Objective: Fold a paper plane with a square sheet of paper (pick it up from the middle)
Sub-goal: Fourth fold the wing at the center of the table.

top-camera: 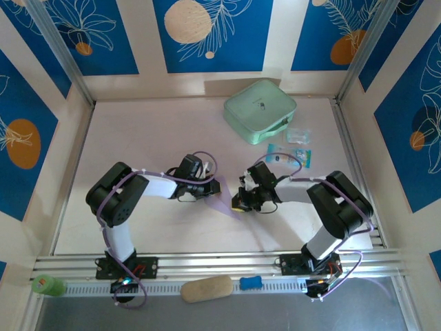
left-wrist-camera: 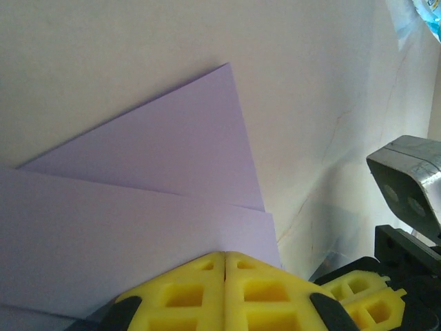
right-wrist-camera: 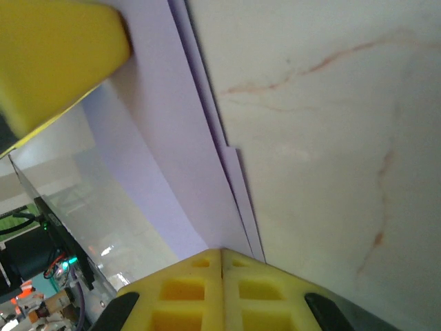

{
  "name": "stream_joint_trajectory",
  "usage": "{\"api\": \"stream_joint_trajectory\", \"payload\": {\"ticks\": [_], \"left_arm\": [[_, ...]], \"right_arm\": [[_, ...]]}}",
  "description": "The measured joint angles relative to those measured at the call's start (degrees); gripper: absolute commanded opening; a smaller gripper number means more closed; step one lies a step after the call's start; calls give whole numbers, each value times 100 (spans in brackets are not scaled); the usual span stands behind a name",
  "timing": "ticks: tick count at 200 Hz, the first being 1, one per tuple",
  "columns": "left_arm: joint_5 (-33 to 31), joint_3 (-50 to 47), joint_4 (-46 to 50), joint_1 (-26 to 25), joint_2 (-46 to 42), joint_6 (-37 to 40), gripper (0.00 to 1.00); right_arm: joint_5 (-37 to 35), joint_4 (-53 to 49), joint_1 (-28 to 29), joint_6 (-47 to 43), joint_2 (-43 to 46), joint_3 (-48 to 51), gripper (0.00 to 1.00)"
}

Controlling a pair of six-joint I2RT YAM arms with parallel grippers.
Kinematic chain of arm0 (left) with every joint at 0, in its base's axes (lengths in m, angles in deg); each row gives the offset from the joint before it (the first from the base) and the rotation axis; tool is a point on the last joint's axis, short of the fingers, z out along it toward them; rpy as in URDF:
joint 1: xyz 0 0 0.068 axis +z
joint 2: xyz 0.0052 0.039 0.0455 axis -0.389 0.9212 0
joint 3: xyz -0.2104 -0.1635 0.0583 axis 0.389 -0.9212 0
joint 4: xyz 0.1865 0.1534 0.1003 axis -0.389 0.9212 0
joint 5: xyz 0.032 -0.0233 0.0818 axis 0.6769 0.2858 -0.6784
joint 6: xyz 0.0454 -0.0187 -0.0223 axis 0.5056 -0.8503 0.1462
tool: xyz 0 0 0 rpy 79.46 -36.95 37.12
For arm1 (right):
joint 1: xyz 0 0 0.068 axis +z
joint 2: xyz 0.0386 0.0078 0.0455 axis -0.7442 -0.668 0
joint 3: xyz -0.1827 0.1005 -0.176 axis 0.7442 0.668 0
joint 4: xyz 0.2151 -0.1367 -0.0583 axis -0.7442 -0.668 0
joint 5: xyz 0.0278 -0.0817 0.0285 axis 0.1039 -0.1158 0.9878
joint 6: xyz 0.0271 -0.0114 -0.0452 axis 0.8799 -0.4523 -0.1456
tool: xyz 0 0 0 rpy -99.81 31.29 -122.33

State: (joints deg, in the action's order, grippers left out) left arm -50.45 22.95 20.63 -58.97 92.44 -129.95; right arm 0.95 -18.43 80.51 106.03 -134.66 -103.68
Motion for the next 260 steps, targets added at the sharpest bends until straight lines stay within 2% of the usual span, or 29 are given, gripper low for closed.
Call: {"api": "stream_joint_trajectory", "payload": {"ticks": [43,55,66,88,125,153,206,260], "left_arm": [[-90,22,199,11,-114,22,5],[-120,70,315,9,-192,22,5],[-136,146,396,-22,-262,20,0],[-177,264,411,-155,-369,-20,0],[-181,168,146,-577,-284,-345,0],[-151,-79,-192,-680,-4,-619,0],[-101,-173,-446,-472,11,-638,0],[-111,20,-72,356,11,-304,0]], "right_arm": [[162,717,-63,164,55,378,0],[160,717,-63,164,55,378,0],[160,715,-63,164,55,378,0],[155,719,-63,232,55,378,0],[197,798,-90,345,42,407,0],[234,802,-107,352,26,407,0],[262,809,-118,328,15,411,0],[264,820,-118,264,17,417,0]]}}
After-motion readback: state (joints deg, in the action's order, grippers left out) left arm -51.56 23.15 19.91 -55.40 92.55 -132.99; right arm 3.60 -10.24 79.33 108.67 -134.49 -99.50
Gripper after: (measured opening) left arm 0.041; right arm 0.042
